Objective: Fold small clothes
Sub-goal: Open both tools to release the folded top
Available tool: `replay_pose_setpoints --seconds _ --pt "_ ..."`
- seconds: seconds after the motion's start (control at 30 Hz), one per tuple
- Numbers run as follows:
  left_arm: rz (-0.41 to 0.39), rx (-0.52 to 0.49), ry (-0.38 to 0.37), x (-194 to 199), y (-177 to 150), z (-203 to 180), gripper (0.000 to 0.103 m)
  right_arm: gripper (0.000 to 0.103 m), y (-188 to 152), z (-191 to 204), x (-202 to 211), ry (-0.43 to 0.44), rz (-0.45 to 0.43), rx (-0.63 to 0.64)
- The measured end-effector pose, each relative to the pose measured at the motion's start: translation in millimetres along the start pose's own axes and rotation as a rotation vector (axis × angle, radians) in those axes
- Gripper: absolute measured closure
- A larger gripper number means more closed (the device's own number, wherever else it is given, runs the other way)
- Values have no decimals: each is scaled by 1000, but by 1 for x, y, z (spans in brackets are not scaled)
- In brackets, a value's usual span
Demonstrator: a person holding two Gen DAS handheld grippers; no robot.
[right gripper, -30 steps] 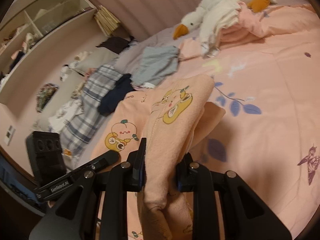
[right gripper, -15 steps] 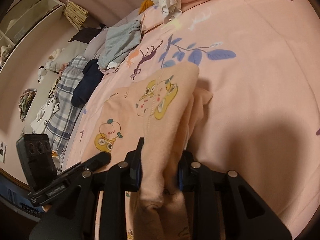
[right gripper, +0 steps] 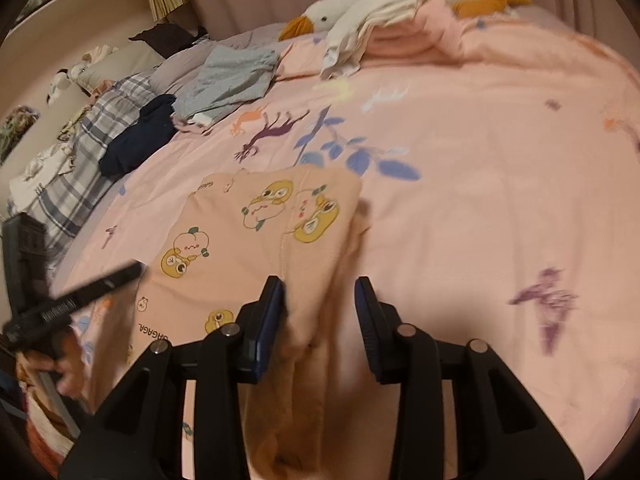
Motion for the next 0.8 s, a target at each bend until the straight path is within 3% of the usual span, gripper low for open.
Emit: replay_pose_setpoints --seconds 0.03,0.1,0.2,0.27,0.37,0.43,0.53,0.63,0.8 --pt "-31 -9 21 11 3 0 71 72 2 -5 7 -30 -16 -11" --pt "-68 -16 -32 28 3 -9 72 78 7 -13 24 -24 -56 -65" --pt "-39 -70 -179 29 -8 -44 72 85 13 -5 45 99 -91 -78" --pt "25 -118 -208 16 -21 -64 71 85 8 11 53 152 -86 -43" --pt "163 -151 -123 -19 -47 -68 71 87 -11 33 42 170 -45 51" --pt "207 -108 -99 -37 -59 -56 72 90 -29 30 16 56 15 99" --pt "198 -62 -155 -34 -62 -43 75 103 -45 13 -6 31 28 75" --pt "233 -19 -163 -30 -70 -31 84 103 -52 1 0 53 32 59" --pt "228 -69 -140 -22 -72 -35 84 103 -75 3 13 10 76 118"
Point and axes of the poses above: each gripper's, at about its wrist camera, not at the fingertips, and x roughly against the way its jaws point, z to its left, y to its top, the point moved 4 cm from there along -x, roughly the way its jaws point, and after that the axes turned 14 degrees about -y, right-handed, at the moved point
